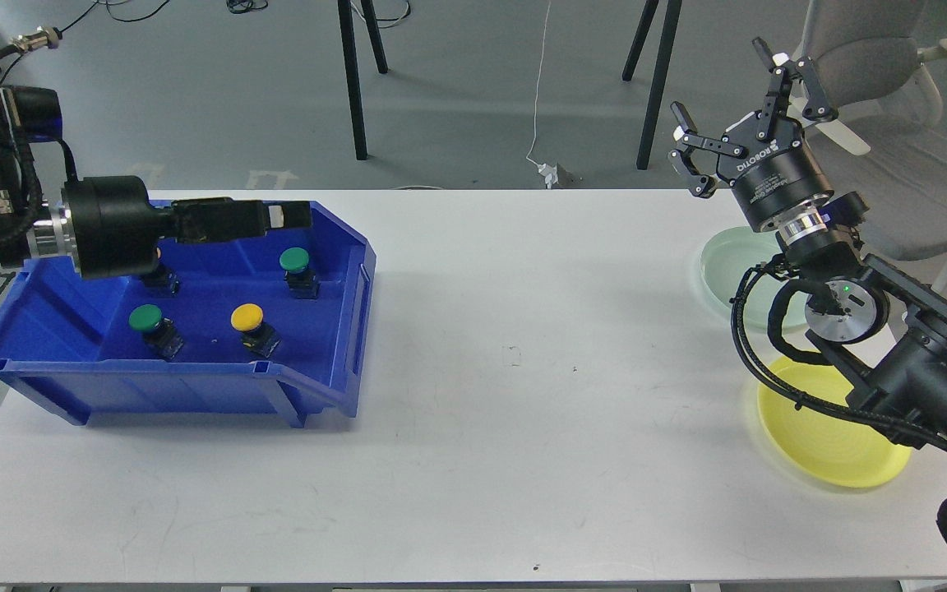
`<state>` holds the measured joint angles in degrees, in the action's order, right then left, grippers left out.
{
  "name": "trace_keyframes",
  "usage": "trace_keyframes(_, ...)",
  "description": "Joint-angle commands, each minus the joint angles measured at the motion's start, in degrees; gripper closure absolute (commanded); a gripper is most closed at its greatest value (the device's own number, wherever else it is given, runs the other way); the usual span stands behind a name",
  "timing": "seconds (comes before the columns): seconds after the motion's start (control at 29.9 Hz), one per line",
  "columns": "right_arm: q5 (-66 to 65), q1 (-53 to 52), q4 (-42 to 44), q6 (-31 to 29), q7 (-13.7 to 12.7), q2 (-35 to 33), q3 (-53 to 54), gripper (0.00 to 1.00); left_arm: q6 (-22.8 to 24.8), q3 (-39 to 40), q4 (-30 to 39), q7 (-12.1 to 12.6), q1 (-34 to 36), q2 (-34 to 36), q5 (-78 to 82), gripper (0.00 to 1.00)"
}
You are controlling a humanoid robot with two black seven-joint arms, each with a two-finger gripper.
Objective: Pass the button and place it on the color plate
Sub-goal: 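Lower the left gripper into the bin and grasp the yellow button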
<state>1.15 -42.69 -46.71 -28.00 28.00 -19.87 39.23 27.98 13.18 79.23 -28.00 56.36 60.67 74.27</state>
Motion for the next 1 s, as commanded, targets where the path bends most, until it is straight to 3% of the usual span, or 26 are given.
trace_keyframes(0.0,0.0,0.4,-0.2,0.0,0.0,0.0,0.1,0.01,0.0,-5.0,-4.2,0.0,2.8,-1.0,4.2,0.00)
trace_keyframes(0.4,0.0,0.9,-0.2,0.0,0.0,-0.3,0.1,0.01,-2.4,-15.6,-21.4,0.0,6.1,-12.7,7.9,0.00)
trace_keyframes(0.74,0.0,1.9,-0.3,0.0,0.0,-0.5,1.4,0.01,-3.2,-19.5,-29.0,0.0,5.8,-17.5,10.6,0.00)
trace_keyframes(0.97,0.0,2.1,-0.7,0.0,0.0,-0.6,1.4,0.01,-3.4,-19.7,-29.5,0.0,5.2,-17.9,10.6,0.00)
